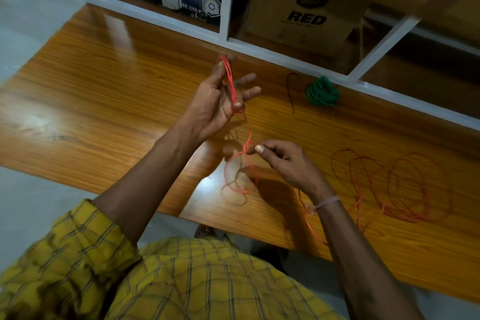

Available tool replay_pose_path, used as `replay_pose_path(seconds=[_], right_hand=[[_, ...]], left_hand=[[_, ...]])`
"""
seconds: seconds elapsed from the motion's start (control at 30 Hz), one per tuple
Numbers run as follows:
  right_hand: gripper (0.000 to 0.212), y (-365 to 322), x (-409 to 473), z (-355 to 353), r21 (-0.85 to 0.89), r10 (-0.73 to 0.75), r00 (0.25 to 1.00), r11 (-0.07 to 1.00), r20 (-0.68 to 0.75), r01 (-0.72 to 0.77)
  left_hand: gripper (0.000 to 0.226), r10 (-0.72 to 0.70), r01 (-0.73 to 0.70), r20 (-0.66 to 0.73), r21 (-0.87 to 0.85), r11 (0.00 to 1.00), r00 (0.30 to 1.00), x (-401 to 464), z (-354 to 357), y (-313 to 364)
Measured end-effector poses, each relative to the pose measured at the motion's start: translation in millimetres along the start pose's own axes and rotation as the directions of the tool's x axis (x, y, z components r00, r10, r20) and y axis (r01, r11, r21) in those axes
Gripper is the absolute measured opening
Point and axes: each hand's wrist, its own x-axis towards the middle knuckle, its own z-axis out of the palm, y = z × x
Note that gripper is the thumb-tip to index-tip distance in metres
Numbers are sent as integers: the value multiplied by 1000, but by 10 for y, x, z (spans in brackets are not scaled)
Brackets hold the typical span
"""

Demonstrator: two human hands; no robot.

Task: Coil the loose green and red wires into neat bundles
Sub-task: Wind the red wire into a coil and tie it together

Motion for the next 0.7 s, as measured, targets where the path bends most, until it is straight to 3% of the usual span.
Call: replay_pose_path(seconds=[0.07, 0.13, 0.23, 0.3, 0.4, 0.47, 0.53, 0.6, 0.7], right_hand=[[26, 7, -57, -54, -27, -6, 999, 1000, 40, 8], [25, 23, -88, -104, -28, 9, 999, 1000, 41, -8], [23, 23, -98, -187, -1, -14, 1000, 1000, 19, 14], [22, 36, -68, -244, -4, -47, 998, 999, -38, 47], [22, 95, 21, -342, 43, -15, 988, 999, -154, 22], [22, 145, 73, -394, 39, 49, 970, 998, -240, -40], [23, 182, 119, -433, 9, 119, 936, 992, -330, -123], [26, 212, 167, -455, -22, 187, 898, 977, -398, -213], [28, 314, 256, -461, -67, 280, 857, 938, -432, -340]], left_hand=[[36, 79, -65, -64, 199, 978, 995, 33, -16, 0], [45, 149, -90, -82, 490, 867, 985, 61, -87, -29], [52, 202, -104, 3, 865, 491, 979, 25, -197, -140], [48, 149, -134, 105, 971, 199, 983, -29, -230, -223], [44, 11, -131, 131, 990, 55, 991, -94, -256, -302], [41, -70, -64, 74, 990, 126, 995, -165, -198, -302], [38, -165, 12, 46, 942, 337, 985, -253, -118, -279], [39, -202, 14, 113, 842, 539, 973, -323, -63, -261], [45, -177, -17, 232, 649, 761, 956, -390, 0, -205]])
